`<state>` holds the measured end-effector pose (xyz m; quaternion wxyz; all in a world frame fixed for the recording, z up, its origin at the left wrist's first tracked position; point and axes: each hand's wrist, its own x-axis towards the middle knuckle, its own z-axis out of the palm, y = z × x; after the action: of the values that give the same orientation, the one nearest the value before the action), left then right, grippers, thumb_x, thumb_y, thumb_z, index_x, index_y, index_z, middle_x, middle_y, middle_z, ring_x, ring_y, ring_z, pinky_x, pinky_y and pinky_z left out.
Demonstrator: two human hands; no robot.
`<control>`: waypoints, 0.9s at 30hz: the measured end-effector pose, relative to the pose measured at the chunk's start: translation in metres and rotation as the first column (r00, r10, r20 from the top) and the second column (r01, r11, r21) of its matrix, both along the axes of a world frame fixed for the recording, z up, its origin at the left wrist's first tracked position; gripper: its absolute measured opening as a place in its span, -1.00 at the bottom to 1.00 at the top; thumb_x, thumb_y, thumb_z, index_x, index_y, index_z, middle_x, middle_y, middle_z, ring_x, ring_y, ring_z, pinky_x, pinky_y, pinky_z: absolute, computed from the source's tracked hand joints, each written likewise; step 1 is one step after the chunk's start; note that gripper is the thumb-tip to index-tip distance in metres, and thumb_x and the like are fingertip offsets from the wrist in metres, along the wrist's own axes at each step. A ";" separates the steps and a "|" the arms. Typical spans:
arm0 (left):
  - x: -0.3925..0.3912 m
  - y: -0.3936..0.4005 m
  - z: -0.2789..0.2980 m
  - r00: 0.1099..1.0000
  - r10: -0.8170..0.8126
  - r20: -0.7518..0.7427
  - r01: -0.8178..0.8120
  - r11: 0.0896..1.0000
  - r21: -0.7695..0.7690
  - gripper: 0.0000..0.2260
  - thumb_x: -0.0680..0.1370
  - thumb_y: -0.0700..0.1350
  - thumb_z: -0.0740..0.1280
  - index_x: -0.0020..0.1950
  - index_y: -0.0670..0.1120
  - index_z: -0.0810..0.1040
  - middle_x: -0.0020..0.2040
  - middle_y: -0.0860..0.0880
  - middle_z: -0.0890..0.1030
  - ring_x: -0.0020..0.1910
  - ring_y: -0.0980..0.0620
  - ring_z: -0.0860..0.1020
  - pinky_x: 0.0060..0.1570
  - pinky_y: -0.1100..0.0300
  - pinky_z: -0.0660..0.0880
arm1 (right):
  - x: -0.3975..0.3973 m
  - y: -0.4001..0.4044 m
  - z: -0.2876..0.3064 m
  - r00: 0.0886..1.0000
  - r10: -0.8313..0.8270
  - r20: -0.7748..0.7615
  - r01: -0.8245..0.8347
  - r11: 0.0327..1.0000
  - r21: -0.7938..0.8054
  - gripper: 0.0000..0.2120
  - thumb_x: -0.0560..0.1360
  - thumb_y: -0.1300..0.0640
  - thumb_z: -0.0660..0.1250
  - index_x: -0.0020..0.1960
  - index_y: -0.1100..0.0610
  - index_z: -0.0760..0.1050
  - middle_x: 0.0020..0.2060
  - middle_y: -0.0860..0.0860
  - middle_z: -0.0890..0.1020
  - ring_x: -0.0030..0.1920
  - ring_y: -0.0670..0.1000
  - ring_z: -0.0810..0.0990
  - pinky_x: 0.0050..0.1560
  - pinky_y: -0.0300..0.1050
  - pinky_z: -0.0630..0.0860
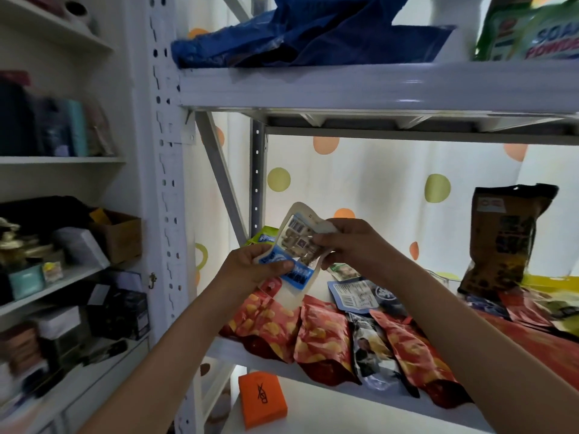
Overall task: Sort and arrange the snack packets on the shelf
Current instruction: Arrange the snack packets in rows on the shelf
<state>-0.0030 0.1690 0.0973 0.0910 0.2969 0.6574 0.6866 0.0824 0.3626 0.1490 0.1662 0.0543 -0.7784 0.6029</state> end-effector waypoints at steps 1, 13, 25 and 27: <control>0.002 -0.003 0.003 1.000 0.010 -0.020 -0.010 1.000 -0.001 -0.71 0.35 -0.13 0.55 0.05 -0.08 0.66 -0.08 -0.06 0.72 -0.16 0.10 0.68 -0.27 0.28 0.55 | 0.002 0.000 0.000 0.999 0.046 0.015 -0.046 0.999 -0.001 -0.77 0.52 0.34 0.35 0.17 0.36 0.55 -0.06 0.26 0.67 -0.17 0.10 0.63 -0.26 -0.10 0.60; 0.018 -0.001 0.017 0.873 0.343 -0.347 -0.360 0.933 0.016 -0.83 0.40 -0.11 0.55 -0.18 0.10 0.59 -0.18 0.07 0.67 -0.21 0.08 0.64 -0.22 0.13 0.62 | 0.010 -0.009 0.004 0.972 -0.208 0.107 0.202 0.977 0.072 -0.53 0.47 0.11 0.49 0.28 0.25 0.41 -0.04 0.19 0.68 -0.11 0.13 0.71 -0.11 0.07 0.66; 0.011 0.015 -0.018 0.350 0.163 -0.922 -0.325 0.945 0.043 -0.50 0.39 -0.23 0.38 0.33 -0.01 0.51 0.32 -0.09 0.54 0.33 -0.04 0.44 0.31 -0.07 0.38 | 0.019 -0.020 -0.002 0.995 -0.077 0.059 0.088 0.972 -0.219 -0.87 0.58 0.24 0.30 0.09 0.22 0.58 -0.17 0.16 0.70 -0.20 0.11 0.70 -0.17 -0.03 0.65; 0.004 0.011 -0.015 0.295 0.034 -0.955 -0.369 0.926 -0.081 -0.43 0.35 -0.14 0.39 0.37 0.04 0.48 0.42 -0.07 0.44 0.43 -0.11 0.33 0.36 -0.13 0.31 | 0.018 -0.012 0.001 0.990 -0.120 0.079 0.134 0.970 -0.204 -0.85 0.55 0.27 0.34 0.11 0.24 0.57 -0.20 0.14 0.69 -0.22 0.09 0.69 -0.25 -0.07 0.63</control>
<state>0.0010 0.1799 0.0825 -0.3538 0.5364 0.7100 0.2882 0.1008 0.3502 0.1496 0.1837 -0.0335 -0.7177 0.6709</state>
